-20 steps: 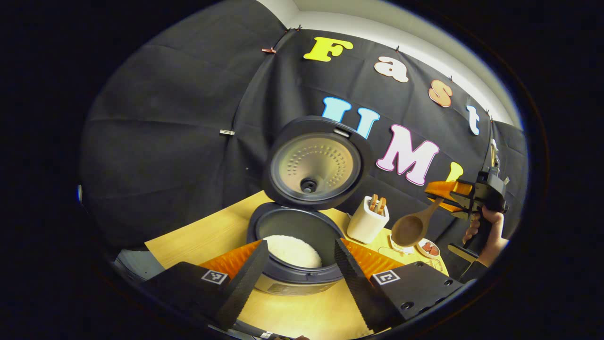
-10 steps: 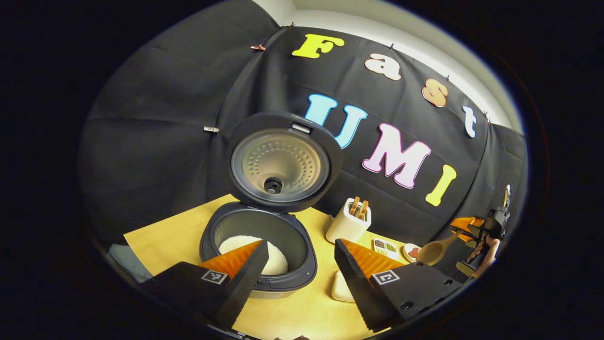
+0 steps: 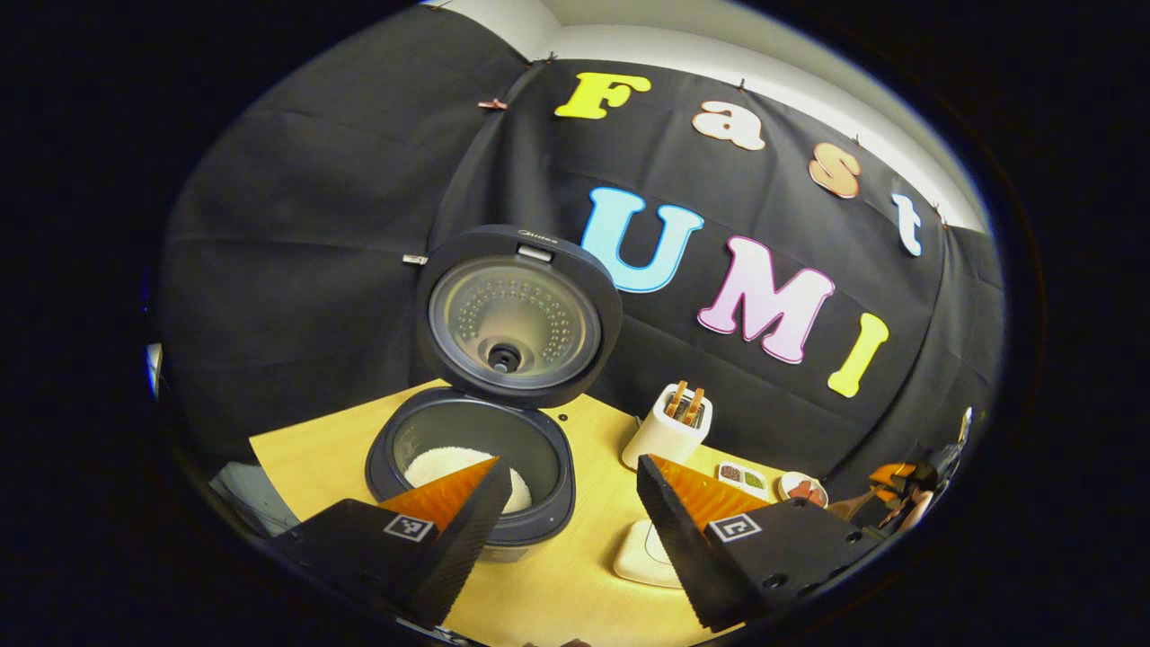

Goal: Close the left gripper, press the button to open the rice cooker; take a wooden spoon from the chopstick holder with the right hand, scoop a spoonful of rice and pour it into the rice cooker, then put the wooden spoon back into the chopstick holder.

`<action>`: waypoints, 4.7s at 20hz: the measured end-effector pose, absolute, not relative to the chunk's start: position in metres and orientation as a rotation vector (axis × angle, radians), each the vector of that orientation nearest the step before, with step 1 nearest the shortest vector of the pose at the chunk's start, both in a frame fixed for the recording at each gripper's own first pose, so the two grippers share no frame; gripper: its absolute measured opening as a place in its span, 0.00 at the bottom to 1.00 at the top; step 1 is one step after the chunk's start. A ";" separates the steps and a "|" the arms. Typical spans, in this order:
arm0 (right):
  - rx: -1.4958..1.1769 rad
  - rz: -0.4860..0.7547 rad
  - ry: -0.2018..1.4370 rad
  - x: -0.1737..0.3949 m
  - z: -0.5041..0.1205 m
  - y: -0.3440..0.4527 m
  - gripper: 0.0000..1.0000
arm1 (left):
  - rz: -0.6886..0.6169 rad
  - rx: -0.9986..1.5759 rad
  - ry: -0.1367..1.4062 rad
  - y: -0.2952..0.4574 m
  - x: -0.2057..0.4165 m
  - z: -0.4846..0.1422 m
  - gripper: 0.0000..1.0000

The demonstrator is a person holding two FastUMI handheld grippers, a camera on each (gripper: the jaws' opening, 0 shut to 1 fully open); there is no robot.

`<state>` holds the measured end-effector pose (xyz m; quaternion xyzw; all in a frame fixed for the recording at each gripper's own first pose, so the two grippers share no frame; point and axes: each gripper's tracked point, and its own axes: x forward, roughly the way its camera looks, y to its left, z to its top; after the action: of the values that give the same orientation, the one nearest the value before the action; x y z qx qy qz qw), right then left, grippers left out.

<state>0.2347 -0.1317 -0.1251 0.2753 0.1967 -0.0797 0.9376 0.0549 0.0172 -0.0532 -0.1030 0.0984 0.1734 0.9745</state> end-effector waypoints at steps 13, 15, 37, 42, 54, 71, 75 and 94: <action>0.492 -0.131 0.567 0.249 -0.222 -0.126 0.19 | 0.468 -0.126 0.204 0.002 0.034 -0.047 0.95; 0.492 -0.132 0.588 0.247 -0.231 -0.123 0.20 | 0.477 -0.118 0.184 0.001 0.032 -0.040 0.95; 0.271 -0.131 0.482 0.117 -0.156 -0.091 0.99 | 0.355 0.205 -0.104 0.085 0.092 0.118 0.95; 0.179 -0.087 0.429 0.074 -0.127 -0.063 0.98 | 0.294 0.253 -0.168 0.102 0.128 0.141 0.92; 0.081 -0.063 0.354 0.017 -0.086 -0.024 0.98 | 0.282 0.242 -0.104 0.153 0.216 0.109 0.92; 0.133 0.122 0.470 0.029 -0.132 0.024 0.98 | 0.318 0.154 0.166 0.111 0.115 0.027 1.00; 0.118 0.167 0.499 0.026 -0.141 0.033 0.99 | 0.334 0.093 0.320 0.109 0.085 -0.045 1.00; -0.032 0.220 0.603 -0.024 -0.164 0.030 0.99 | 0.297 0.150 0.427 0.111 0.078 -0.133 1.00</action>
<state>-0.0240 0.0303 -0.1644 -0.0159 0.2965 0.1080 0.9488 0.0783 0.1106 -0.1326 0.0743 0.2108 0.1468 0.9636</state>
